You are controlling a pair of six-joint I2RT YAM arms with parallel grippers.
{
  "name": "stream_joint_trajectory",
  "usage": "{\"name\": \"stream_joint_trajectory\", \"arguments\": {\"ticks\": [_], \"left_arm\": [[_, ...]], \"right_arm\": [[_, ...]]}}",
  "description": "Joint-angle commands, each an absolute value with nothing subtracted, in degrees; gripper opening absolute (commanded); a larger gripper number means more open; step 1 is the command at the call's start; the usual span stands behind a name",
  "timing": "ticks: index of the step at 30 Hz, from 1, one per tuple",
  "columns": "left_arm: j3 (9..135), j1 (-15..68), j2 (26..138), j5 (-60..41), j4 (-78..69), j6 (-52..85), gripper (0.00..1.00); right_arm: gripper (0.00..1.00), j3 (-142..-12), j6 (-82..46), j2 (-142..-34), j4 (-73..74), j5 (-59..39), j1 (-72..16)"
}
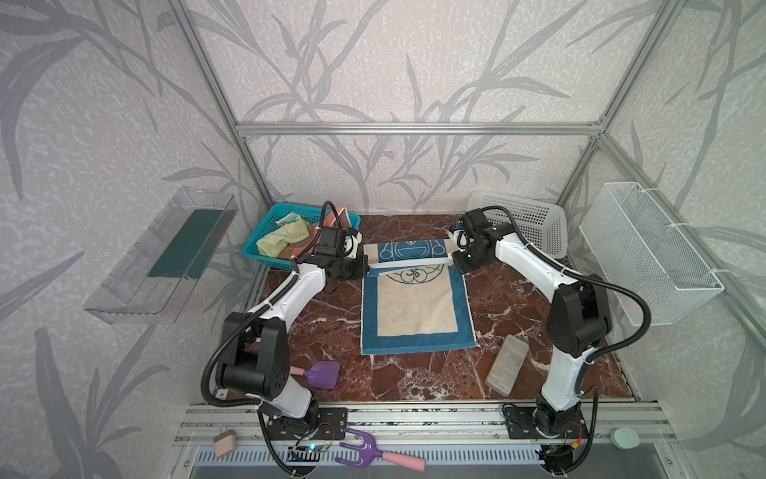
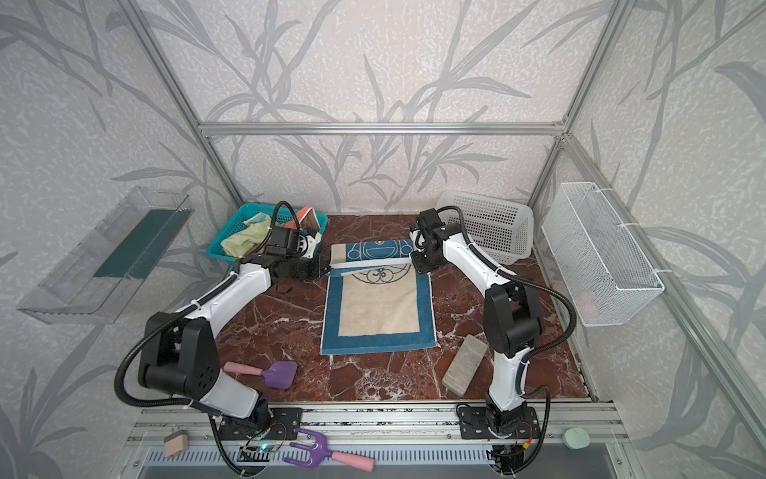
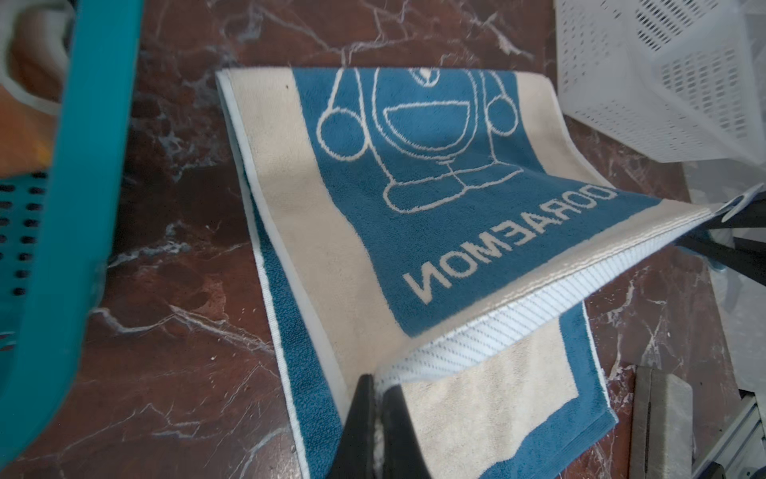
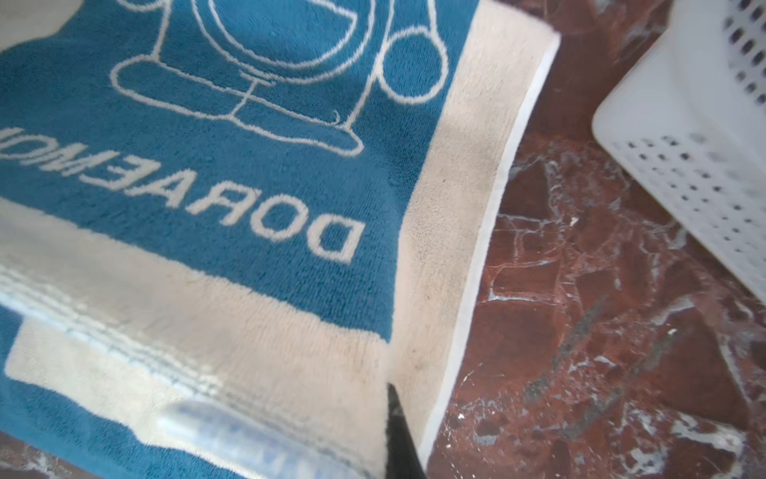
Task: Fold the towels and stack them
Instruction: 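Carry the held far edge toward the robot with both grippers, folding the towel over, then pull the folded edge further toward the robot with both grippers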
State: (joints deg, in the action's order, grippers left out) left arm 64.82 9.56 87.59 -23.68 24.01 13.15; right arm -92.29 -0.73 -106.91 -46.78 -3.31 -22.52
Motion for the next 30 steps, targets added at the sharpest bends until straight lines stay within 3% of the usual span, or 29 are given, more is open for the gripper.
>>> {"name": "stream_joint_trajectory", "arguments": {"ticks": [1, 8, 12, 24, 30], "left_arm": [[60.0, 8.3, 85.1, -18.6, 31.5, 14.0, 0.00], [45.2, 9.1, 83.8, -21.9, 22.9, 21.7, 0.00], [43.3, 9.1, 87.4, -23.1, 19.6, 22.7, 0.00], [57.8, 8.2, 98.1, -20.3, 22.6, 17.4, 0.00], [65.3, 8.2, 91.9, -16.6, 32.3, 13.7, 0.00]], "right_arm": [[0.00, -87.1, -1.9, -102.8, -51.7, 1.0, -22.9], [0.00, -72.3, -6.7, -103.3, -45.2, -4.2, -23.5], [0.00, -71.3, -8.3, -106.1, -42.2, -5.0, -23.5], [0.00, -82.9, -7.2, -111.6, -43.4, -1.6, -21.3], [0.00, -86.8, -4.7, -105.5, -50.2, 0.1, -21.3]]}}
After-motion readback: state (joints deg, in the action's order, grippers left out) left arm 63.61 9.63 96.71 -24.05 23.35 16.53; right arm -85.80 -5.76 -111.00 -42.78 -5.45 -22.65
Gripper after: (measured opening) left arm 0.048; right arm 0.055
